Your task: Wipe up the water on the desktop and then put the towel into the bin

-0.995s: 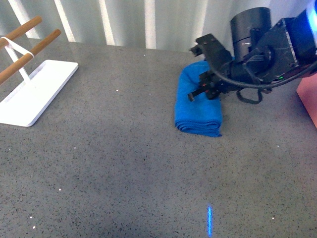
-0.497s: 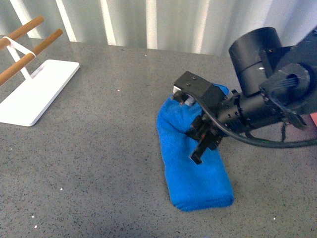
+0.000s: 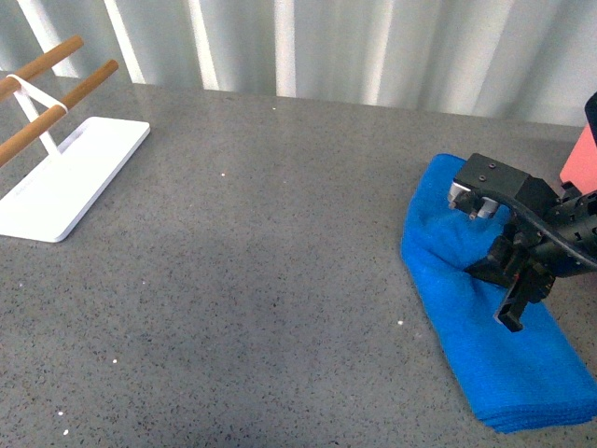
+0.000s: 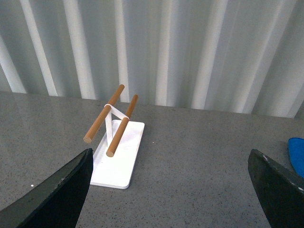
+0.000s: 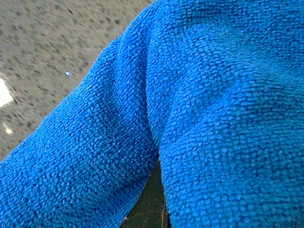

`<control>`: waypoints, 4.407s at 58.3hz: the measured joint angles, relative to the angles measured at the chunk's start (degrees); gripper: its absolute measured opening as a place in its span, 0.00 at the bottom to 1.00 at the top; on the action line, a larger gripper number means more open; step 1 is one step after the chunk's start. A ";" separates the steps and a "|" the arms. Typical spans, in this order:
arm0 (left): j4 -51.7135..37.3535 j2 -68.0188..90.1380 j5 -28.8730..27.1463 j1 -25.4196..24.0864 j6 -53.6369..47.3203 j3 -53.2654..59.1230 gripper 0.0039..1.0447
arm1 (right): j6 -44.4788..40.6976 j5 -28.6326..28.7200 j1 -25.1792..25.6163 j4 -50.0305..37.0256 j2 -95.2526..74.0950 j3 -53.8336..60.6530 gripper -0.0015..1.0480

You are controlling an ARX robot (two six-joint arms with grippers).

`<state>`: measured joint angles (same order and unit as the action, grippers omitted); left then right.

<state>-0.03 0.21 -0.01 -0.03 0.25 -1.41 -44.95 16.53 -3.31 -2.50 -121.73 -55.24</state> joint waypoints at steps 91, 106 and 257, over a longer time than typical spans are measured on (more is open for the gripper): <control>0.00 0.00 0.00 0.00 0.00 0.00 0.94 | 6.88 0.39 34.10 12.22 19.04 -10.64 0.03; 0.00 0.00 0.00 0.00 0.00 0.00 0.94 | 11.63 -6.43 30.97 16.28 11.41 -15.80 0.03; 0.00 0.00 0.00 0.00 0.00 0.00 0.94 | 44.02 -16.26 3.52 -6.21 109.37 51.60 0.03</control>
<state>-0.03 0.21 -0.01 -0.03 0.25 -1.41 -0.93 0.27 0.21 -8.71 -12.36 -3.64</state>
